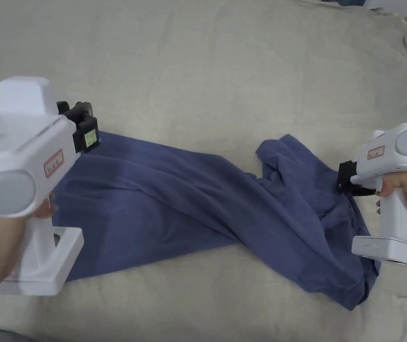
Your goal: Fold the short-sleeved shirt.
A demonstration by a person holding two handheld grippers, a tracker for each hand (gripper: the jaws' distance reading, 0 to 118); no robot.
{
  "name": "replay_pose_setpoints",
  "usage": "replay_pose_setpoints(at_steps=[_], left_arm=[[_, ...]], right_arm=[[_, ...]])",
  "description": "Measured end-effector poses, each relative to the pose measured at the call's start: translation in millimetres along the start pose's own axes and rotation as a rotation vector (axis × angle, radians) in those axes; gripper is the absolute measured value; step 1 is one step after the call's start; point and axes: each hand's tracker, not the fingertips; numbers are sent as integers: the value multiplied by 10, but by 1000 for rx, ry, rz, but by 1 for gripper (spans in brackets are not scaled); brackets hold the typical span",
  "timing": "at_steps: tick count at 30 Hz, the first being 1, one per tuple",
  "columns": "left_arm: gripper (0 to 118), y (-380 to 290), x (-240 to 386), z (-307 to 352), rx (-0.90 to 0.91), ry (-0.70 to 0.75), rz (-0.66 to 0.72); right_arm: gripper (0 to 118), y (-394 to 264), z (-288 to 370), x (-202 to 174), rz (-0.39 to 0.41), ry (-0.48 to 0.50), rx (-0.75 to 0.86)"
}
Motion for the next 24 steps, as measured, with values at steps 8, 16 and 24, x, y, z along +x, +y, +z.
replay_pose_setpoints(at_steps=[8, 16, 24], left_arm=[[118, 519, -301, -557, -202, -24, 32], [118, 503, -610, -1426, -594, 94, -32], [103, 177, -622, -1937, -642, 175, -43]], right_arm=[[0, 24, 308, -86, 18, 19, 59], [0, 38, 272, -105, 9, 17, 60], [0, 47, 203, -84, -4, 17, 55]])
